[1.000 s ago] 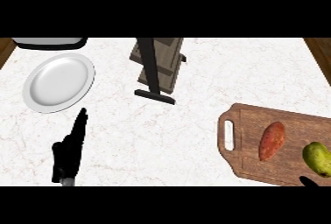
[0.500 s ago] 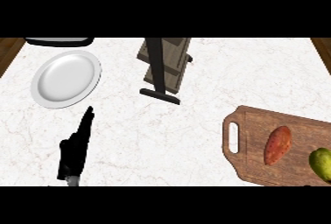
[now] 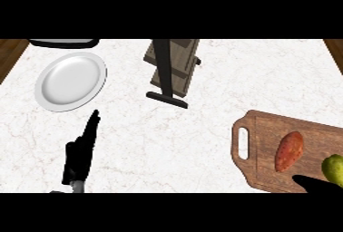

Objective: Pick the sweet potato from the cutting board and place it in the tiered basket

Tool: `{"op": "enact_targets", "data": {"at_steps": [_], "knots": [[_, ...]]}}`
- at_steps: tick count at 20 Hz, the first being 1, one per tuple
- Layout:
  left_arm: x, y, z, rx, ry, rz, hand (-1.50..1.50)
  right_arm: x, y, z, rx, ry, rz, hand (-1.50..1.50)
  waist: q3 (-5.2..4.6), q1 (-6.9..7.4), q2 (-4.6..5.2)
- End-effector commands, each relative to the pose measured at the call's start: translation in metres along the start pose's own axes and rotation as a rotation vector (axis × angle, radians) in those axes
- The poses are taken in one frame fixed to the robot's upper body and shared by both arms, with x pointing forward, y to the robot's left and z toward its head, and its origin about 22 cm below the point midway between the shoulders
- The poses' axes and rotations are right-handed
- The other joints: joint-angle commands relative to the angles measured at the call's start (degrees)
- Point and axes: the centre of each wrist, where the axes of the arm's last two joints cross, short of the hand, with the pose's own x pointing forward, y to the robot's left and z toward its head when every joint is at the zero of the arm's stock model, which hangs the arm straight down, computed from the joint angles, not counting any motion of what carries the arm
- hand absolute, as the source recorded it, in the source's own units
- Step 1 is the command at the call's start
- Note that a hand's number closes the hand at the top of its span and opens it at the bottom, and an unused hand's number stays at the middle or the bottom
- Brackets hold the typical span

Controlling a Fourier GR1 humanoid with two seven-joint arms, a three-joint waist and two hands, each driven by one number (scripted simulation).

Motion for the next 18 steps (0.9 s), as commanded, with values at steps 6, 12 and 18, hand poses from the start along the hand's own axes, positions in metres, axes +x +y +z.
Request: {"op": "enact_targets", "data": {"at_steps": [6,12,18], "knots": [[-0.02,0.006,0.01,0.001,0.06,-0.003,0.0,0.048,0.021,-0.001,0.103,0.227,0.155,-1.5,0.0,-1.11,-0.28],[-0.022,0.006,0.009,0.019,0.079,0.013,0.0,0.076,0.043,0.011,0.135,0.23,0.192,-1.5,0.02,-1.85,-0.46],[-0.015,0.004,0.009,0.024,0.057,0.013,0.0,0.08,0.053,-0.011,0.219,0.304,0.284,-1.5,0.07,-2.36,-0.61]]}}
